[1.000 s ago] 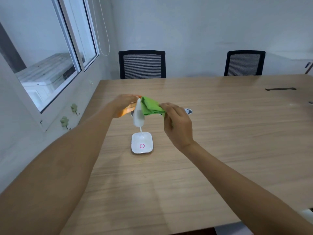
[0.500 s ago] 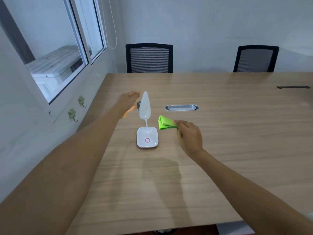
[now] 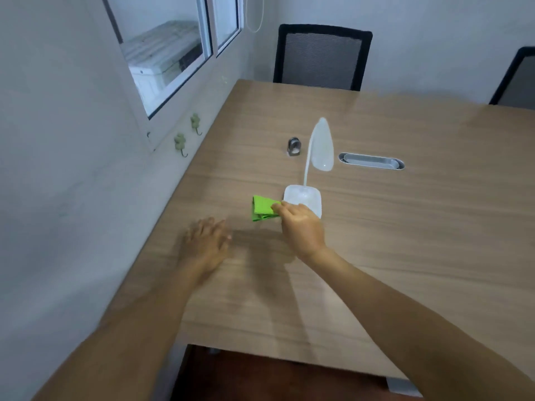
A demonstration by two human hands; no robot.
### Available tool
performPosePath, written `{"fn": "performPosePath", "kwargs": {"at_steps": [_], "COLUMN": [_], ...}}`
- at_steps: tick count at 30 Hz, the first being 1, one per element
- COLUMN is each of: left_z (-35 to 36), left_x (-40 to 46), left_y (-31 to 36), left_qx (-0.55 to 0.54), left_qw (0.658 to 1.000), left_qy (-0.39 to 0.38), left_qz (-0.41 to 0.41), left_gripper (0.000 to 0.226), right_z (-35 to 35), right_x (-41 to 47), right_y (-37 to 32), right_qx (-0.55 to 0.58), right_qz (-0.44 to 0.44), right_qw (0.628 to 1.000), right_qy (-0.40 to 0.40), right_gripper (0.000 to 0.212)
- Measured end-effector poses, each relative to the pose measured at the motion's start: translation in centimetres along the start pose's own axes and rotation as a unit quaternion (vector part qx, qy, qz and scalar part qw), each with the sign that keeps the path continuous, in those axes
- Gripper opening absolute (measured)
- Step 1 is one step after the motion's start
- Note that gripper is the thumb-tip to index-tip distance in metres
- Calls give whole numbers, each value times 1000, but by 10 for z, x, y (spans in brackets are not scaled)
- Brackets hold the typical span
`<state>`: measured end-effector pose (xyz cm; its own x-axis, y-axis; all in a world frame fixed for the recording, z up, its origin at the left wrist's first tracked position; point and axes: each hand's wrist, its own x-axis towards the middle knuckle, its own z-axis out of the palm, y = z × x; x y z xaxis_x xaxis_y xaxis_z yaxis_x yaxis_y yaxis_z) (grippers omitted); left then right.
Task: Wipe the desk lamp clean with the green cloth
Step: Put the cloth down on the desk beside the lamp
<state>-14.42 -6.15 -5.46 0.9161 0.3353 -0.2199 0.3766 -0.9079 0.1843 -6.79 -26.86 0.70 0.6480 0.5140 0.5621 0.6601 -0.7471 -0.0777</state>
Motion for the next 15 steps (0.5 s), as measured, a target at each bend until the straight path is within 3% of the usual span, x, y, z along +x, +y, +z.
{"fn": "performPosePath", "kwargs": {"at_steps": [8, 15], "left_z": [29, 37], "left_x": [-19, -18], "left_y": [-18, -22], "left_qx": [-8, -21], "left_qw": [999, 993], "left_qy": [43, 114], "left_qz": [7, 27], "left_gripper": [61, 60], "right_z": [57, 101], "right_x": [51, 63], "right_y": [-41, -43], "right_qx": [-13, -36], "right_qz": [-12, 14], "right_qw": [997, 981], "right_qy": [-69, -192], "right_gripper": [45, 45]}}
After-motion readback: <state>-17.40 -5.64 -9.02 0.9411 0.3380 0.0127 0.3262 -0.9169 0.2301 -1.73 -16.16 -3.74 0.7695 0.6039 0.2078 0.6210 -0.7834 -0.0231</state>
